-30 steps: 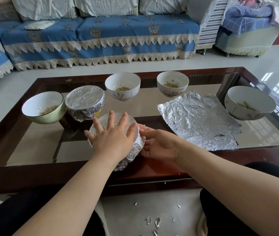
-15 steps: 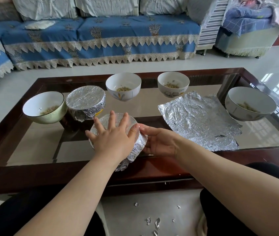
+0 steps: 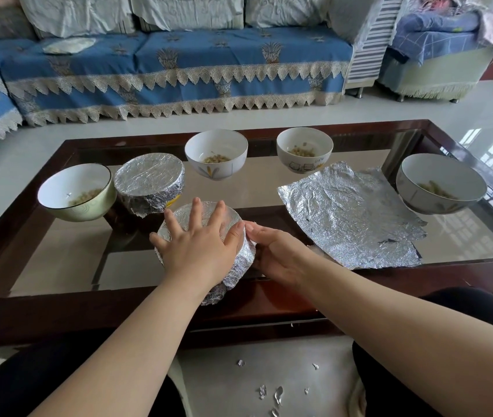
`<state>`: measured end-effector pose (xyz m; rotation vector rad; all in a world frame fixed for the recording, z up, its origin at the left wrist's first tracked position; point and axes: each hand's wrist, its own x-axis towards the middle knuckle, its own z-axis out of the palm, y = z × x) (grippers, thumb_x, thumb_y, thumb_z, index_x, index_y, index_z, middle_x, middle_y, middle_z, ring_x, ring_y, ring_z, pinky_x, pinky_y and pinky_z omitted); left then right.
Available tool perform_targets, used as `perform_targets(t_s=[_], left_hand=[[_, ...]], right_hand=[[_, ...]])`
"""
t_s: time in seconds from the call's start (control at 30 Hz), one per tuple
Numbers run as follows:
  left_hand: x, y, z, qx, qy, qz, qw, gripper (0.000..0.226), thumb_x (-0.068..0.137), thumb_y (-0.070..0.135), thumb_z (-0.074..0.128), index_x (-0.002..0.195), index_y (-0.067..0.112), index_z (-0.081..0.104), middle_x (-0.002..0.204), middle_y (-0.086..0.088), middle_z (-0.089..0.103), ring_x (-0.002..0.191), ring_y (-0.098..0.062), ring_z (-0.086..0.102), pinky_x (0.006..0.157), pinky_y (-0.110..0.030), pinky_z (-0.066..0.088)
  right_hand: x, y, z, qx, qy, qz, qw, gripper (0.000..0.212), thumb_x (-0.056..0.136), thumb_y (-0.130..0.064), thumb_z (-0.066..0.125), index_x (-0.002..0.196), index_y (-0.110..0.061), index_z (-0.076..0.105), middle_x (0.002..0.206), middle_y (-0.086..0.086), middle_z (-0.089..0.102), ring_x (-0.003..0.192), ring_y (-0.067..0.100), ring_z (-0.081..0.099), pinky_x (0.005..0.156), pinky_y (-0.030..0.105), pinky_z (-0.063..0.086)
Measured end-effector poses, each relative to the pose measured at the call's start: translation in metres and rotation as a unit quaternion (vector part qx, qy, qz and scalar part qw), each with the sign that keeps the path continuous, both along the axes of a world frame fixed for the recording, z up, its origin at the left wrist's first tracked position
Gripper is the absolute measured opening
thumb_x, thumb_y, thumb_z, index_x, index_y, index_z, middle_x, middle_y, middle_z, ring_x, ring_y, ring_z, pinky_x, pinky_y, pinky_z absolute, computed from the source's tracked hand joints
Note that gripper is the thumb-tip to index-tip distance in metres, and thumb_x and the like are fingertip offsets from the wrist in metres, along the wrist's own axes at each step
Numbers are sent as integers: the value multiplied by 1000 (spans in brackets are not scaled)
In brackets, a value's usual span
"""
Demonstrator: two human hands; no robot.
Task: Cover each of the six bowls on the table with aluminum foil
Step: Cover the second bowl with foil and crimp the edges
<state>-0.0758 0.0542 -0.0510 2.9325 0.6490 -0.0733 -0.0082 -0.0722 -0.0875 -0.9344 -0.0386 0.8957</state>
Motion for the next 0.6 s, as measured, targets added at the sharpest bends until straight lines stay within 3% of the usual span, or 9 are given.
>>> perform_targets(t_s=[0.13, 0.3, 0.6], left_hand=[[0, 1, -1, 3, -1, -4, 1000, 70, 89, 78, 3, 153, 50, 0, 167, 5, -6, 149, -44, -11, 110, -71, 6], [0, 0, 0, 5, -1, -4, 1000, 71, 89, 77, 3, 154, 49, 0, 167, 5, -6, 149, -44, -10, 110, -70, 7], [0, 0, 0, 6, 2, -1, 1000, 72, 88, 78, 3, 154, 49, 0, 167, 6, -6, 149, -43, -10, 110, -68, 8]], right_hand=[[-6, 4, 0, 11, -12, -58, 998, 18, 96, -8, 51, 101, 0, 67, 87, 9, 70, 76, 18, 68, 69, 27, 56], [-11, 9, -2, -12, -40, -101, 994, 23, 98, -11, 51, 83, -2, 66, 62, 3, 65, 53, 12, 60, 55, 23, 50], [-11, 15, -1, -77, -40, -153, 984, 15, 93, -9, 60, 90, 2, 69, 85, 14, 67, 78, 24, 63, 80, 37, 51]])
